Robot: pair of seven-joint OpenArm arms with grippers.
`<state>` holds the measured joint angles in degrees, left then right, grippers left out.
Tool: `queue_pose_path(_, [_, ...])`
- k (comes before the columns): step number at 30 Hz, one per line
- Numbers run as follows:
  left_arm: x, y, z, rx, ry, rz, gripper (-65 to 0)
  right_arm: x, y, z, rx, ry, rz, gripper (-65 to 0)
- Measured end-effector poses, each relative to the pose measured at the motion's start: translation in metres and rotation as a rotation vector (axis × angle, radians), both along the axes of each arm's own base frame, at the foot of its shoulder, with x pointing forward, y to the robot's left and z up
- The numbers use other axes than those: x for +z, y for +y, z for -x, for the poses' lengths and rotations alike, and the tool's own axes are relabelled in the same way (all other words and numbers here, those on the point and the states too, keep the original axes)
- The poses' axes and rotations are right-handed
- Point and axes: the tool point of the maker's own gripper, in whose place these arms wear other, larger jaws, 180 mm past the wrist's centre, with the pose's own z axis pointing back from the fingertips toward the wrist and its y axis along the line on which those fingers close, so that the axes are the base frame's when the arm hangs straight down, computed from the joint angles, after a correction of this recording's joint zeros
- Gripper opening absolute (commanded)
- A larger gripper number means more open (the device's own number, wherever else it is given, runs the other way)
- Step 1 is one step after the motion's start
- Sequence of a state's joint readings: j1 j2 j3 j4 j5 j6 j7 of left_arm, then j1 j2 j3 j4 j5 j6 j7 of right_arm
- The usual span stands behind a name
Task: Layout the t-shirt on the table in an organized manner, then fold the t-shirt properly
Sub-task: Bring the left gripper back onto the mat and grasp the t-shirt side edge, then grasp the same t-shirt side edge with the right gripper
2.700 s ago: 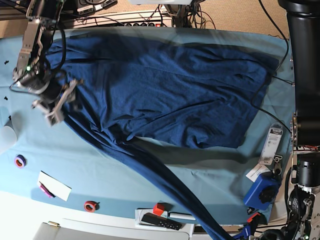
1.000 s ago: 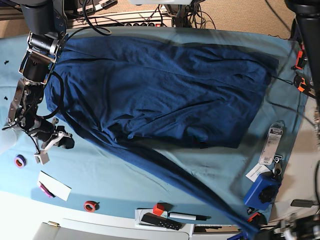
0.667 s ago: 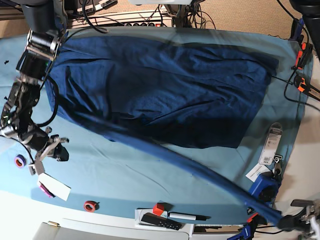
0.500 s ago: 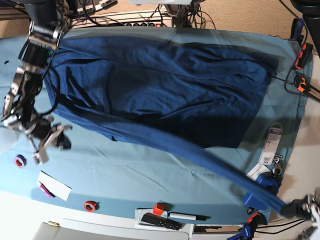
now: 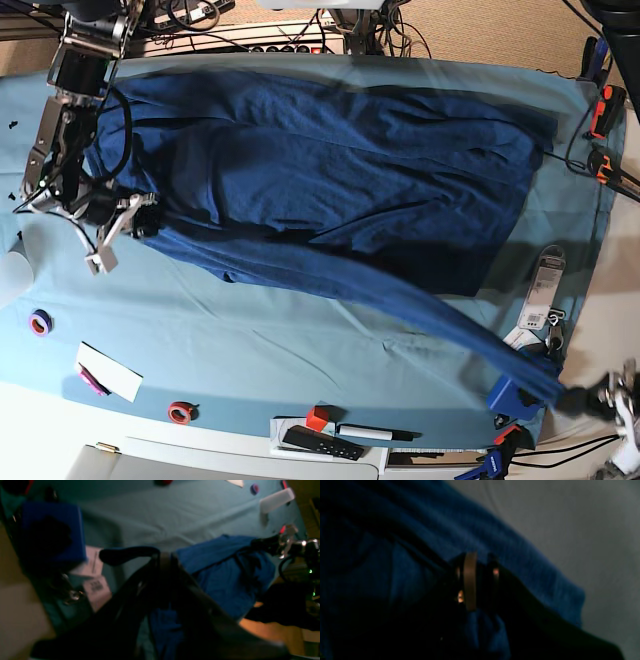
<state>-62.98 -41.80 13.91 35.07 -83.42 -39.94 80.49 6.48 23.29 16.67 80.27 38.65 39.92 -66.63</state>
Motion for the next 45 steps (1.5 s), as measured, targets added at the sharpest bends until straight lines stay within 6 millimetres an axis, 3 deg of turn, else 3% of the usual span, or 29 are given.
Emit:
queue_pose_path(5, [-0.040, -0.017, 0.017, -0.052, 0.065, -0.014, -65.0, -0.009, -0.010, 0.007, -0.006, 0.038, 0.067, -56.6])
queue_pose_path(17, [-0.084, -0.075, 0.064, -0.274, 0.053, -0.092, -65.0, -0.014, -0.021, 0.009, -0.014, 0.051, 0.134, -56.6])
queue_pose_path(20, [-0.088, -0.104, 0.077, -0.357, 0.026, -0.086, -65.0, -0.014, -0.020, 0.009, -0.014, 0.048, 0.133, -56.6])
queue_pose_path(25, [-0.094, -0.171, 0.089, -0.469, 0.002, 0.017, -65.0, -0.014, -0.020, 0.009, -0.014, 0.049, 0.133, -56.6])
queue_pose_path(30, [-0.105, -0.214, 0.102, -0.500, 0.016, 0.129, -65.0, -0.016, -0.020, 0.012, -0.014, 0.055, 0.132, -56.6])
queue_pose_path(31, [-0.104, -0.221, 0.102, -0.494, 0.007, 0.155, -61.4, -0.017, -0.020, 0.013, -0.014, 0.057, 0.132, -56.6])
queue_pose_path(34, [-0.115, -0.224, 0.096, -0.477, -0.009, 0.091, -34.8, -0.020, -0.020, 0.016, -0.014, 0.062, 0.129, -56.6])
queue_pose_path(35, [-0.115, -0.224, 0.093, -0.464, -0.019, 0.089, -29.4, -0.019, -0.020, 0.016, -0.014, 0.060, 0.128, -56.6])
queue_pose_path(45, [-0.112, -0.199, 0.074, -0.384, -0.077, 0.032, -27.7, -0.018, -0.019, 0.013, -0.016, 0.042, 0.125, -55.1])
